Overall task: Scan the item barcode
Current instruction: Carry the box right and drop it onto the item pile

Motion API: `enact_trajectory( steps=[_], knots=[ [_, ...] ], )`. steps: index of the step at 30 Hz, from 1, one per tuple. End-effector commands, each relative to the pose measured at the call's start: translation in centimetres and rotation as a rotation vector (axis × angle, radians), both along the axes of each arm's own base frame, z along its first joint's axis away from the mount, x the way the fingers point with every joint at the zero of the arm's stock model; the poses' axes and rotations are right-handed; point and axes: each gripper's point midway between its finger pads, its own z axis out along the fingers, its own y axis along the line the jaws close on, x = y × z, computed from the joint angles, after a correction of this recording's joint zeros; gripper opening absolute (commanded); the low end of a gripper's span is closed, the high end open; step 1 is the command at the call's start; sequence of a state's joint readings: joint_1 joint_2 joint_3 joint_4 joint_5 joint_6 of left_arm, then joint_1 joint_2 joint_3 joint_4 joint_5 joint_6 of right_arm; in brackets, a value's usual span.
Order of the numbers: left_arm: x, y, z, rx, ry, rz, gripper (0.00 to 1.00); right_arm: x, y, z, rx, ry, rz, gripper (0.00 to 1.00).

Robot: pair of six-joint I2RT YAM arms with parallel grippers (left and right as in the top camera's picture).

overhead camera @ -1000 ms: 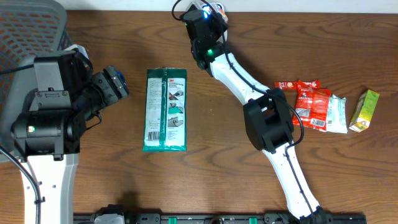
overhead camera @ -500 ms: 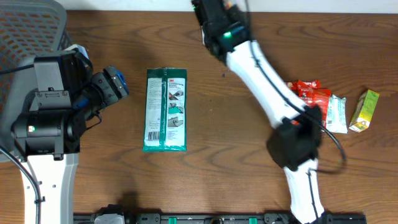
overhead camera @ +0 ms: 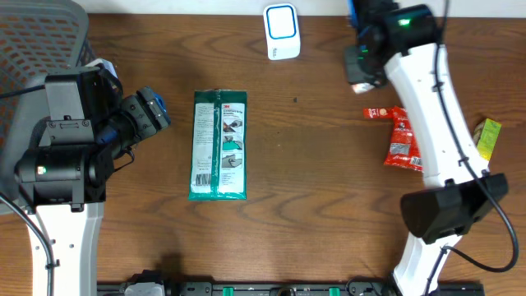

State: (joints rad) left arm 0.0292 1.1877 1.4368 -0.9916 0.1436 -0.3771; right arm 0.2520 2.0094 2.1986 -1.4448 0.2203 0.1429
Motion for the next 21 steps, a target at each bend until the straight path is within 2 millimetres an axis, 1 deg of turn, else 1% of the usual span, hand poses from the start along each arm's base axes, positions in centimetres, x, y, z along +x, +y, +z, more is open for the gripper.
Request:
enact_trajectory(
  steps=[1, 3, 5, 7, 8, 12, 16, 19, 20, 21],
  knots=[
    [0.0, 0.2, 0.2, 0.003, -0.003, 0.004, 0.86, -0.9, -1.4, -2.2, 0.083, 0.091, -0.066, 0.01],
    [0.0, 0.2, 0.2, 0.003, -0.004, 0.004, 0.86, -1.7, -3.0, -3.6, 0.082, 0.147, -0.103, 0.01],
    [0.0, 0.2, 0.2, 0.003, -0.003, 0.004, 0.86, -2.7, -4.5, -5.3, 0.074, 0.209, -0.143, 0.01],
    [0.0, 0.2, 0.2, 0.003, -0.003, 0.004, 0.86, -3.3, -5.5, -6.8, 0.072, 0.247, -0.181, 0.01],
    [0.0, 0.2, 0.2, 0.003, -0.003, 0.004, 0.86, -3.8, -6.2, -8.6, 0.068, 0.282, -0.198, 0.01],
    [0.0, 0.2, 0.2, 0.003, -0.003, 0.004, 0.86, -5.0, -7.2, -12.2, 0.050, 0.336, -0.221, 0.01],
    [0.0, 0.2, 0.2, 0.003, -0.003, 0.004, 0.86, -5.6, -8.1, -15.2, 0.027, 0.350, -0.238, 0.01],
    [0.0, 0.2, 0.2, 0.003, -0.003, 0.004, 0.86, -6.0, -9.2, -17.0, -0.007, 0.349, -0.256, 0.01],
    [0.0, 0.2, 0.2, 0.003, -0.003, 0.004, 0.86, -6.1, -9.4, -17.5, -0.004, 0.348, -0.260, 0.02],
    [0.0, 0.2, 0.2, 0.003, -0.003, 0.004, 0.86, -6.2, -9.5, -17.9, -0.003, 0.346, -0.264, 0.06]
  ],
)
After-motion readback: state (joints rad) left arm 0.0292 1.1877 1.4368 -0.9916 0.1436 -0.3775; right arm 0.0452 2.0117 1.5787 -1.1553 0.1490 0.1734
